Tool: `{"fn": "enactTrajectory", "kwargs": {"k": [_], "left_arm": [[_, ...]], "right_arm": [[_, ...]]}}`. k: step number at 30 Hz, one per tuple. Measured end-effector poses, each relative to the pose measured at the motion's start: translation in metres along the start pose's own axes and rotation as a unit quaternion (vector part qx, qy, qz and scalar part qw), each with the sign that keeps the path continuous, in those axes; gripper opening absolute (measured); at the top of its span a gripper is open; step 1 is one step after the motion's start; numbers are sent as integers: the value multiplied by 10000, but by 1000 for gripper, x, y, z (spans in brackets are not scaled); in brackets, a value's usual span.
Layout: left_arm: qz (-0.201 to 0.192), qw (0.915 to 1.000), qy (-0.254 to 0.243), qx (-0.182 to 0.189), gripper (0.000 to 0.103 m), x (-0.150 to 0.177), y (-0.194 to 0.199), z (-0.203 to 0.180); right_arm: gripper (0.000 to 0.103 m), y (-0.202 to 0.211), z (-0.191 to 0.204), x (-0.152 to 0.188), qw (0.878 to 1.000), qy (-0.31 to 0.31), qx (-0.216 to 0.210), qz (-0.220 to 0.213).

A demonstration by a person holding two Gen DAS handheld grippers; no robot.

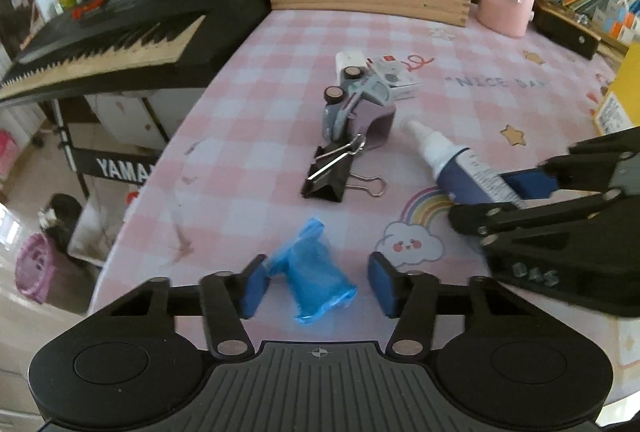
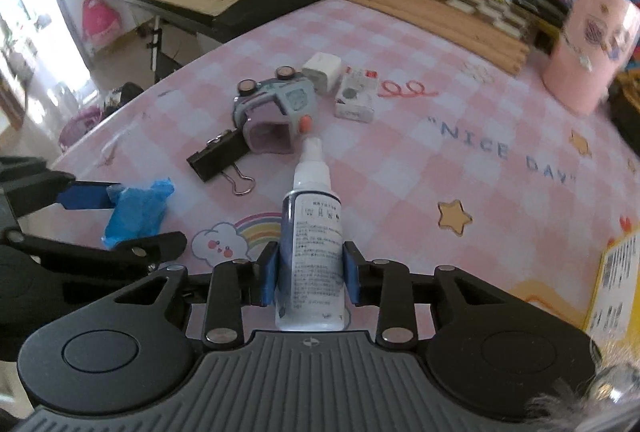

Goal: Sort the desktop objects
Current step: 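Grasp the white bottle with the right tool while the left tool grasps the blue item, then carry the white bottle and blue item with both tools toward the yellow box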

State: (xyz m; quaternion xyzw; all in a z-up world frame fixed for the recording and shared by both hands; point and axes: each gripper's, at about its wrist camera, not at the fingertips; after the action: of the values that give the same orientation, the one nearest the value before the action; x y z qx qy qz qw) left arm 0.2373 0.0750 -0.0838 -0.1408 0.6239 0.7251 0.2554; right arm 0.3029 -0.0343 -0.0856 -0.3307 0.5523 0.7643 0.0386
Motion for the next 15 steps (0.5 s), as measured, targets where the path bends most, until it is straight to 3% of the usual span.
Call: {"fn": "enactTrajectory", "kwargs": {"k": [4, 15], "left_arm": [[-38, 9999, 29, 111, 35, 0, 2, 0], [-854, 9951, 322, 383, 34, -8, 53, 13]], "right_arm": [[30, -1, 3, -2, 9998, 213, 21, 18], [30, 63, -20, 3, 9957, -848, -75, -377]]}}
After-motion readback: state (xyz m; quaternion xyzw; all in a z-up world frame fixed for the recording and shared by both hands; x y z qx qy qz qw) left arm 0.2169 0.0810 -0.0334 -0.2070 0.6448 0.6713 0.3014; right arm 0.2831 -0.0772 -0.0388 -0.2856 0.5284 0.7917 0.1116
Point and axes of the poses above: each gripper's, at about its wrist camera, not at the fingertips, and y roughly against the way its jaws point, z to its left, x to its underside, and after that the axes turned 15 degrees about -y, right-handed
